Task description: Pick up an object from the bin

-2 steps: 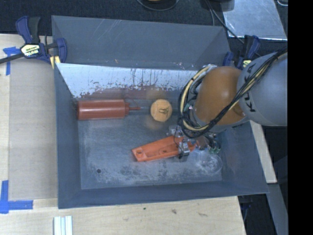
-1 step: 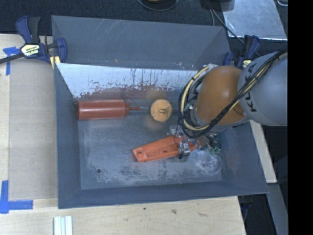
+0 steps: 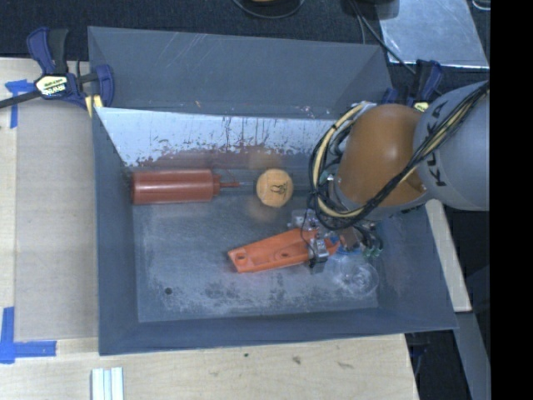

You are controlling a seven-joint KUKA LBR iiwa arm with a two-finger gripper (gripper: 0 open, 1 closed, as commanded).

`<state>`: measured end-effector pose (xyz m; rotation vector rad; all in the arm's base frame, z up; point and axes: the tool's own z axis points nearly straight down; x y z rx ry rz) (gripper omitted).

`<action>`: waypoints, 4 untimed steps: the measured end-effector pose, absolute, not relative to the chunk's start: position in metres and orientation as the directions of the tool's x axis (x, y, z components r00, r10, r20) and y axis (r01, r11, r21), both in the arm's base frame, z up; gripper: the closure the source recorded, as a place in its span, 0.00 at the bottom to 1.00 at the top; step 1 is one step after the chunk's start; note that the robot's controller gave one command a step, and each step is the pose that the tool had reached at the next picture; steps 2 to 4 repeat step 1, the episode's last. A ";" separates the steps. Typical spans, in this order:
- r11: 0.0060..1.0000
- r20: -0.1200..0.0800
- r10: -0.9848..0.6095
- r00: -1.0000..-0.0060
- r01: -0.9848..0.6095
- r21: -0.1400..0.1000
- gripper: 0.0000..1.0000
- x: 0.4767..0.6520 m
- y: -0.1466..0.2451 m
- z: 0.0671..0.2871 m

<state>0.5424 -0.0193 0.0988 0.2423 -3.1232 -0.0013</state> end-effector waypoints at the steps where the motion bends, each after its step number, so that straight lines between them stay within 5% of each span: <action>1: 0.988 0.000 -0.154 -0.988 -0.154 0.000 1.00 0.545 -0.019 0.120; 4: 0.988 0.000 -0.154 -0.988 -0.154 0.000 1.00 0.545 -0.019 0.120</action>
Offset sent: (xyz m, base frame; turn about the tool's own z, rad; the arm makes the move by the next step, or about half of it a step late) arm 0.0001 0.0001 0.0204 0.0000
